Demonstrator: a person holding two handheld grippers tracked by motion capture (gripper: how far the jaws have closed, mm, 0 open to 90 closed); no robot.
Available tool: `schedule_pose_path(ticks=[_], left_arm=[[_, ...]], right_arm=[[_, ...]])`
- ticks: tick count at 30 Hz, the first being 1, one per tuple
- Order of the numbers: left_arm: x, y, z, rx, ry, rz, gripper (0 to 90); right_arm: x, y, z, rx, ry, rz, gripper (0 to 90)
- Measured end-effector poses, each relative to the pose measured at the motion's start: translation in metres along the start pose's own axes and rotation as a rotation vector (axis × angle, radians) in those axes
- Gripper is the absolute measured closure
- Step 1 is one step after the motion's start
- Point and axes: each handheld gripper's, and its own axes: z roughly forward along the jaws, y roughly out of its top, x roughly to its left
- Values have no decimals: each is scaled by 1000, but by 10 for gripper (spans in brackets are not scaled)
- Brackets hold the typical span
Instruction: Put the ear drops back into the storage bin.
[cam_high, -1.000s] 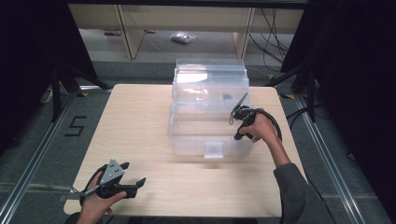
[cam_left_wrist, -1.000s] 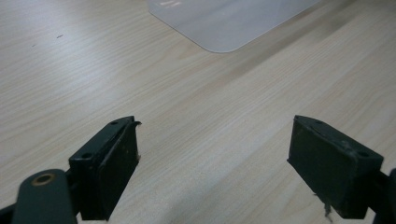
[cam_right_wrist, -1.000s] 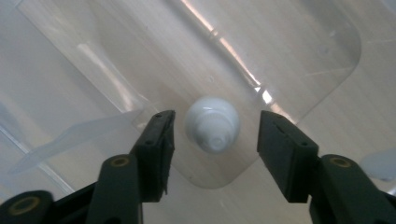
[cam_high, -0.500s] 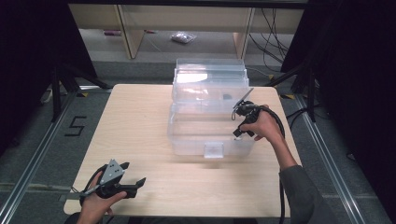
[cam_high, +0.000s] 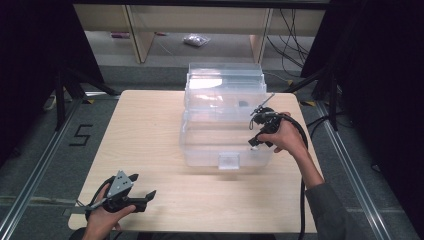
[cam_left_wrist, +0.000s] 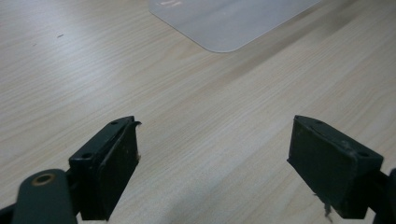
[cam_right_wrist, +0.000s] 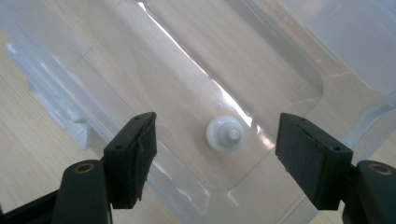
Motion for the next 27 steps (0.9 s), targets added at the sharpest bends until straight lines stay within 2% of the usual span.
schedule_pose_path(ticks=[1, 2, 6, 7, 8, 12, 15, 20, 27], left_arm=[[0, 0, 0, -1, 0, 0, 154], [0, 0, 0, 0, 0, 2, 154], [0, 0, 0, 0, 0, 0, 154], [0, 0, 0, 0, 0, 1, 154], [0, 0, 0, 0, 0, 0, 154], [0, 0, 0, 1, 0, 1, 154], [0, 0, 0, 0, 1, 2, 154], [0, 0, 0, 1, 1, 2, 154], [0, 0, 0, 0, 1, 3, 154]], right_arm=[[0, 0, 0, -1, 3, 0, 300], [3, -1, -3, 11, -2, 30, 299], [5, -2, -6, 1, 3, 29, 296], [5, -2, -7, -5, 0, 25, 294], [4, -2, -8, -32, -1, -11, 294], [10, -4, -14, -45, 7, -9, 287], [13, -4, -18, -72, 6, -37, 290], [19, -5, -23, -101, 15, -49, 289], [25, -9, -27, -107, 20, -59, 285]])
